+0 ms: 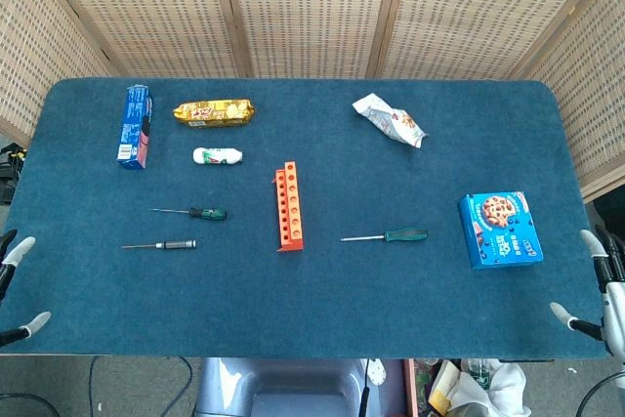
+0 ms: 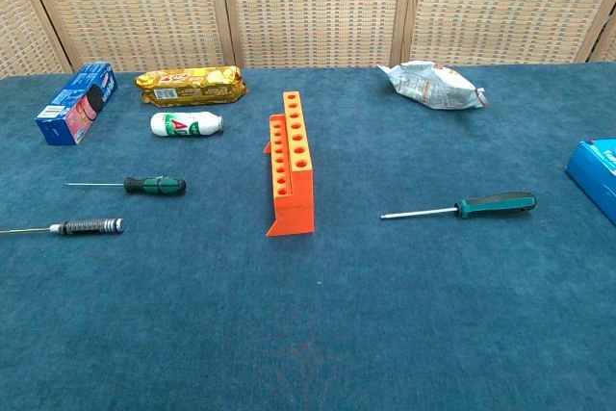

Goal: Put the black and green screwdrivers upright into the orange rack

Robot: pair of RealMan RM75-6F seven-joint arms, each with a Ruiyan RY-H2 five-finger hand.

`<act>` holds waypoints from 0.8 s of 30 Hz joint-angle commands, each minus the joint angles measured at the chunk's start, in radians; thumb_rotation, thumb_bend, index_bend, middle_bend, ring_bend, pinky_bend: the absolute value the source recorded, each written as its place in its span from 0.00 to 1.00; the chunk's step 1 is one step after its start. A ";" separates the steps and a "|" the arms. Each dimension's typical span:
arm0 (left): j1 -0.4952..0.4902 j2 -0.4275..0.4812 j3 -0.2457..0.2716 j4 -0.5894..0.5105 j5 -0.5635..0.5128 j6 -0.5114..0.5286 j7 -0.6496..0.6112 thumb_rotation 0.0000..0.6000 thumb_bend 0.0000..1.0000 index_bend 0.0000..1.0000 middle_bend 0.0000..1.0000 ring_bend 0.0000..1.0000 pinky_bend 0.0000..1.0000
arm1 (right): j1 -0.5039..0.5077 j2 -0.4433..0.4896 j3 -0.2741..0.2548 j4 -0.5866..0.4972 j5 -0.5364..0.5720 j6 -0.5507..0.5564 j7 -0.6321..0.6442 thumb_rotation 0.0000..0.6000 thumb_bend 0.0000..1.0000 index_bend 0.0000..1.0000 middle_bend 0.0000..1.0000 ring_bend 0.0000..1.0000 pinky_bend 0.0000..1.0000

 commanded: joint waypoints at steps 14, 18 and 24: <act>-0.160 -0.080 -0.105 -0.013 -0.092 -0.182 0.082 1.00 0.00 0.12 0.00 0.00 0.00 | 0.002 0.016 0.008 -0.004 0.020 -0.011 0.041 1.00 0.00 0.00 0.00 0.00 0.00; -0.250 -0.135 -0.159 -0.012 -0.180 -0.292 0.188 1.00 0.07 0.30 0.00 0.00 0.00 | 0.001 0.019 0.010 -0.006 0.025 -0.013 0.050 1.00 0.00 0.00 0.00 0.00 0.00; -0.381 -0.237 -0.205 0.017 -0.372 -0.487 0.294 1.00 0.19 0.41 0.00 0.00 0.00 | 0.005 0.025 0.010 -0.006 0.034 -0.028 0.064 1.00 0.00 0.00 0.00 0.00 0.00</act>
